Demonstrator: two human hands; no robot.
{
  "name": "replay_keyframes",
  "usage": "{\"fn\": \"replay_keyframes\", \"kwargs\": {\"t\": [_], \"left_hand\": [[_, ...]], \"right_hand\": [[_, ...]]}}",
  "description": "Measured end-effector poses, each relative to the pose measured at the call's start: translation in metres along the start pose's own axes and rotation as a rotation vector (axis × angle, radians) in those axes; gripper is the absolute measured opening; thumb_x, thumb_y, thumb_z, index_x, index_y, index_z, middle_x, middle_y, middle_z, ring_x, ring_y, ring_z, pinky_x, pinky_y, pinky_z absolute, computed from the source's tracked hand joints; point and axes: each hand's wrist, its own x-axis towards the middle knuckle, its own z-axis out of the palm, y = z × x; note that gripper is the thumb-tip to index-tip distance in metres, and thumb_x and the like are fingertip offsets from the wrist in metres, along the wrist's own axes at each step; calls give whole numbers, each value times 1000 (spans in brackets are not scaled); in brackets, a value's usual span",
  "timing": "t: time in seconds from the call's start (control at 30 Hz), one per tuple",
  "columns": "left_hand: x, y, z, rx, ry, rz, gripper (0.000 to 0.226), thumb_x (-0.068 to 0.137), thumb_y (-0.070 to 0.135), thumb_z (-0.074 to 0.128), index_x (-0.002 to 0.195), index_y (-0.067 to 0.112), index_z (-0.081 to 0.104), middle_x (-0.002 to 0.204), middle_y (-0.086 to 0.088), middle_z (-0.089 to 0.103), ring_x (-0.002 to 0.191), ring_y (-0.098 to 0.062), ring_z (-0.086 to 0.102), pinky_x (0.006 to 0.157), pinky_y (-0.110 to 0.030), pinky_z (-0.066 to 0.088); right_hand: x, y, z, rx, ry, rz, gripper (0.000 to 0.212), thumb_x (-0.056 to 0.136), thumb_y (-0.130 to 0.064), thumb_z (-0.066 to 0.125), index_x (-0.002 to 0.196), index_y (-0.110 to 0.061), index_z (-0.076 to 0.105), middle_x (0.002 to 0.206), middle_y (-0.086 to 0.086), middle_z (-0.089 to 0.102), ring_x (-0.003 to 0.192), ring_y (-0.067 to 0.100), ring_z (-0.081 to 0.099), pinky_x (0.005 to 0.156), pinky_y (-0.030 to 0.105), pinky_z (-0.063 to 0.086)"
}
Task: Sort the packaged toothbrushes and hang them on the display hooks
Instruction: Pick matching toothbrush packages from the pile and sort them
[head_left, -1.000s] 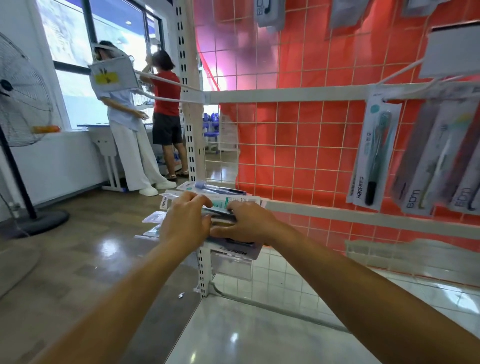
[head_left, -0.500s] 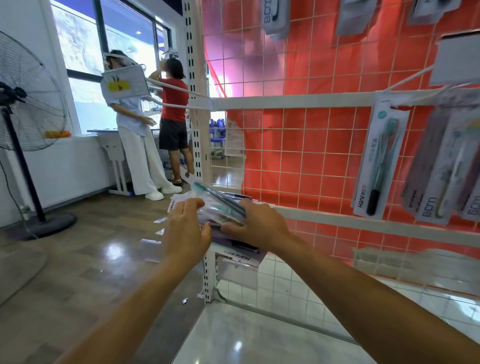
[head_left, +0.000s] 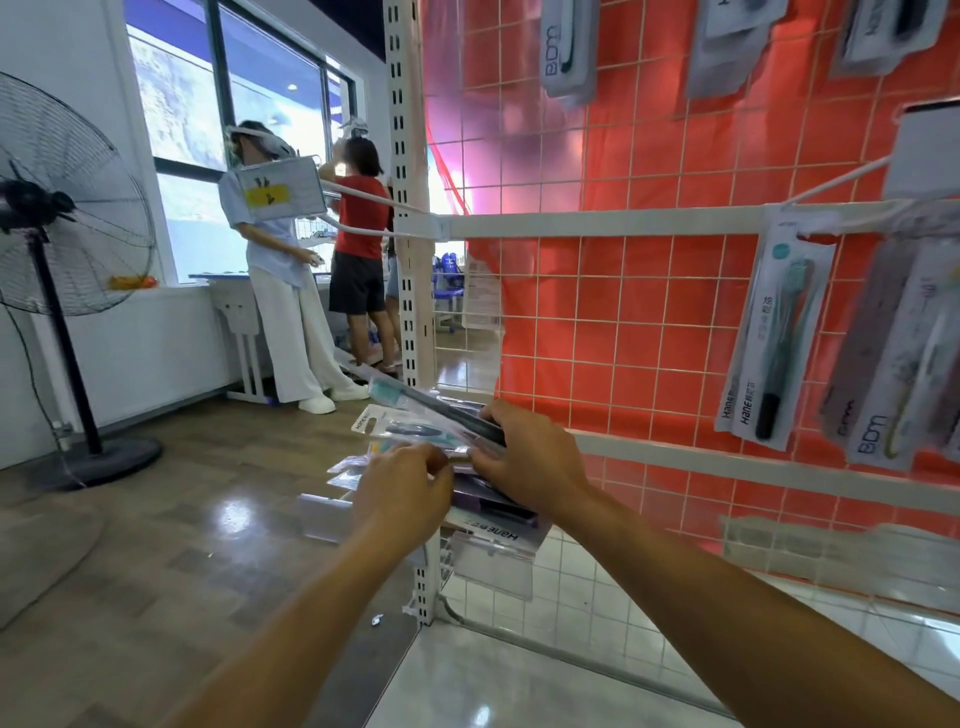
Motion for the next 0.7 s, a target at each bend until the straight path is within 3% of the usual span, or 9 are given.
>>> {"fn": "replay_keyframes", "kwargs": {"t": [0.13,0.2,0.27,0.37,0.43,0.5,0.6,0.7], "left_hand": [[7,12,-5,-251,-18,-153,33,99,35,41,119,20,61,105,-5,68,100,-24,61,91,-39,49],[8,23,-8,-460,-33,-220,38,96,43,38,122,24,59,111,0,67,106,-21,60,97,-40,45],[8,35,-8,-685,-33,-219,37,95,45,35,112,27,61,108,1,69,103,-19,64,95,-46,49],[6,53,-11,-983,-72,-255,26,102,36,35,100,25,59,101,-3,69,95,-19,68,86,-42,56],[7,60,-10,-1027,-97,-265,24,101,41,38,106,25,55,102,-5,69,95,-23,67,85,-44,56],[7,62,-7,-1015,-87,-235,19,99,39,44,108,25,53,100,-5,69,93,-21,68,82,-43,57],[6,64,-5,-1065,-130,-213,13,97,29,52,107,21,55,92,-6,72,80,-19,72,64,-31,59],[7,66,-5,-1158,-167,-206,17,95,26,56,110,17,57,93,-11,73,81,-24,73,68,-40,60]], "right_hand": [[3,-10,-5,66,64,-10,25,86,-37,65,104,-20,59,91,-6,65,78,12,60,69,31,52],[5,-14,-9,125,95,33,24,86,-38,66,100,-19,59,77,-11,57,66,7,53,58,21,45],[6,-17,-15,235,119,128,23,86,-38,65,93,-18,56,67,-13,49,57,3,45,50,14,35],[4,-17,-22,417,139,223,27,88,-40,61,95,-15,58,75,-2,59,66,16,56,60,33,50],[0,-17,-30,529,131,249,22,93,-34,56,98,-13,61,81,3,64,74,20,61,69,41,53],[-5,-16,-38,628,110,285,20,94,-29,52,96,-11,62,78,5,63,70,18,60,67,39,53],[-13,-11,-48,809,40,365,15,97,-27,49,98,-16,60,85,10,65,74,19,62,67,37,53],[-19,2,-55,948,6,454,19,96,-18,52,115,-20,55,99,4,67,89,19,66,78,36,57]]}}
